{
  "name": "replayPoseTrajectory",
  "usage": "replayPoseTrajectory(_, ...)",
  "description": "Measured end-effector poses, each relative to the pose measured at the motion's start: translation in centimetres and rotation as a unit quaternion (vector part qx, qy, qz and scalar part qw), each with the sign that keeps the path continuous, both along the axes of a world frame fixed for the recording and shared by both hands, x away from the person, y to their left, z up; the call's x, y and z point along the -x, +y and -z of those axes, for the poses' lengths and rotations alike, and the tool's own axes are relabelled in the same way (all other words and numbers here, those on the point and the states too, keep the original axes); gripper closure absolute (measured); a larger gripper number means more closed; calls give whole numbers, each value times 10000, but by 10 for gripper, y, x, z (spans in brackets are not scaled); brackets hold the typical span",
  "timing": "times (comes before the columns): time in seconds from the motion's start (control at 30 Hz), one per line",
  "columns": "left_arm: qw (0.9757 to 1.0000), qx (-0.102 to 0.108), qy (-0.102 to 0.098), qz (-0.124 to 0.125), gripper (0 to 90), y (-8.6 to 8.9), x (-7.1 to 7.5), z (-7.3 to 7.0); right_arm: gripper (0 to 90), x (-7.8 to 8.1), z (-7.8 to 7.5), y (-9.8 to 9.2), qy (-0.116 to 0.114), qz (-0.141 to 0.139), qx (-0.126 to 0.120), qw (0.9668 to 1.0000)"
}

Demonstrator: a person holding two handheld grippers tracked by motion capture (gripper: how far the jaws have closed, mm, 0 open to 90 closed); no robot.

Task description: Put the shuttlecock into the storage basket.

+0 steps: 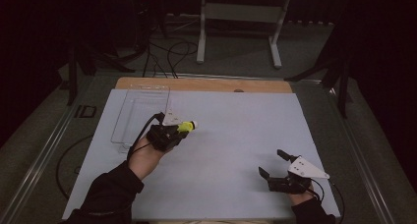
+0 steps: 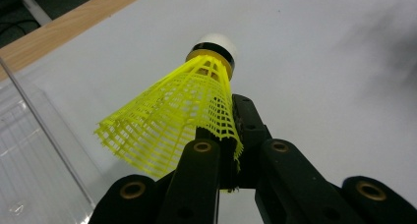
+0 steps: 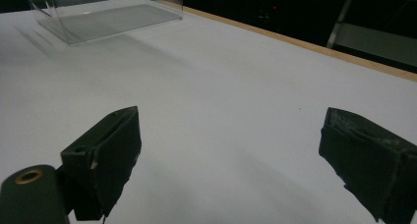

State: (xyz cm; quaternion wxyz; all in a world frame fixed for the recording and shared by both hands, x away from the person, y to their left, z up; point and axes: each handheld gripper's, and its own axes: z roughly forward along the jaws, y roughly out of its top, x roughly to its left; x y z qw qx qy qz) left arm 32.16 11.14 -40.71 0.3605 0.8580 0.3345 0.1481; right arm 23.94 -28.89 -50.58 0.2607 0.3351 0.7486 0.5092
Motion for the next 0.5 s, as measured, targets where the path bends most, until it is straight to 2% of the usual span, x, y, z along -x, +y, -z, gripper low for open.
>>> replayPoseTrajectory(0.33,9998,186,53,-49,896,14,-5,-17,88,0,0,0,-3,1,14,10000)
replayPoseTrajectory(0.5,9996,258,-38,-126,896,25,-8,-28,88,0,0,0,-7,8,16,10000)
